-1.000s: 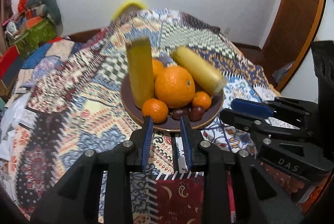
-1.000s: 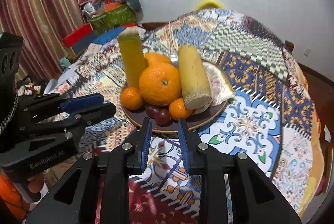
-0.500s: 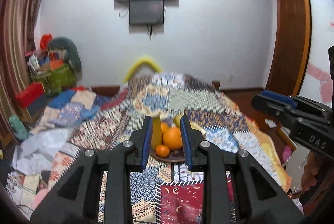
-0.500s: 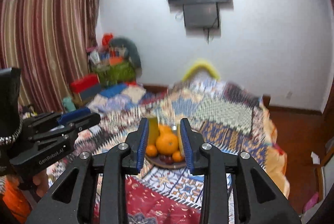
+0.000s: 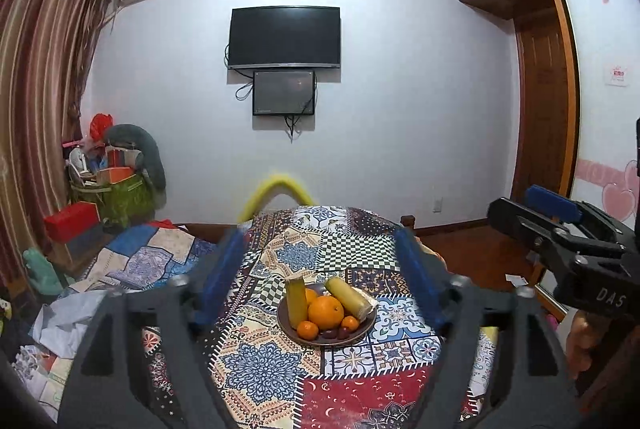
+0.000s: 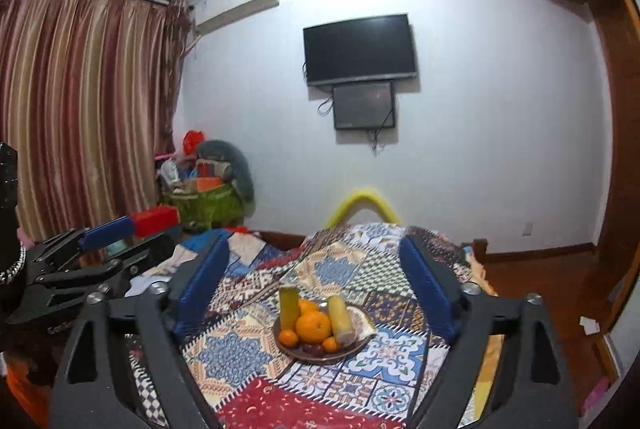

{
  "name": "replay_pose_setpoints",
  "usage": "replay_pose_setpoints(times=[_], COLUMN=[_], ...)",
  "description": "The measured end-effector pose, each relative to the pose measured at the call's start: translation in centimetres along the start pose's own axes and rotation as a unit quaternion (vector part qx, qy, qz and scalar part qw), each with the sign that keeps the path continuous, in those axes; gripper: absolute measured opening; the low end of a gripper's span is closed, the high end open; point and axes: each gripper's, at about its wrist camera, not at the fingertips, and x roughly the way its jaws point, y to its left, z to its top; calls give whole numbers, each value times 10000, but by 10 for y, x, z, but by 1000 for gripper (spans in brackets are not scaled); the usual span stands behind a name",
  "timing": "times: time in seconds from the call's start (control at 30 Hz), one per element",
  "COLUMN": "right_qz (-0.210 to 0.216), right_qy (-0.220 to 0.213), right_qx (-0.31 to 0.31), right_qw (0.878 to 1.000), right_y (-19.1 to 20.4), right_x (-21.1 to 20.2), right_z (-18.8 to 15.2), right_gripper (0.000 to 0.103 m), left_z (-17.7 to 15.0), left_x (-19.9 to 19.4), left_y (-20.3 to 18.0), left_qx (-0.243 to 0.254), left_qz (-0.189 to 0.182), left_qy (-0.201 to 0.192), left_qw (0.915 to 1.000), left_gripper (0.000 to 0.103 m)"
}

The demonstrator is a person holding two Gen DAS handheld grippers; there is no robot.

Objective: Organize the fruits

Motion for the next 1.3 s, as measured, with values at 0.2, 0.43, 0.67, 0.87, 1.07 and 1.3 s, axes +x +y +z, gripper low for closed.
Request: replay_pose_setpoints(times=[0.2, 0.43, 0.67, 0.87, 1.07, 1.3], right_qz=[-89, -103, -99, -93, -106, -123], right_qy=[-115, -41, 11, 51, 88, 95], right_qx=[29, 2, 47, 87, 139, 96], right_qw=[9999, 9999, 9999, 9999, 9998, 9998], right_y=[2, 3, 0, -2, -4, -2], right_x=[-2, -8, -9, -10, -11, -12], right_z=[2, -5, -8, -8, -8, -6], right_gripper=[103, 103, 103, 103, 103, 103], left_z=[1, 1, 1, 0, -1, 0], left_x=[-9, -13, -14, -11, -8, -7], left_y=[2, -4, -5, -4, -1, 0], left_qx=[-88, -15, -31, -47, -79, -106], left_qz=[76, 91, 84, 110, 109, 93], left_qy=[-79, -154, -190, -168, -136, -119], left_qw=[9999, 9998, 9998, 9998, 9998, 9998], left_gripper=[94, 98, 102, 102, 102, 102])
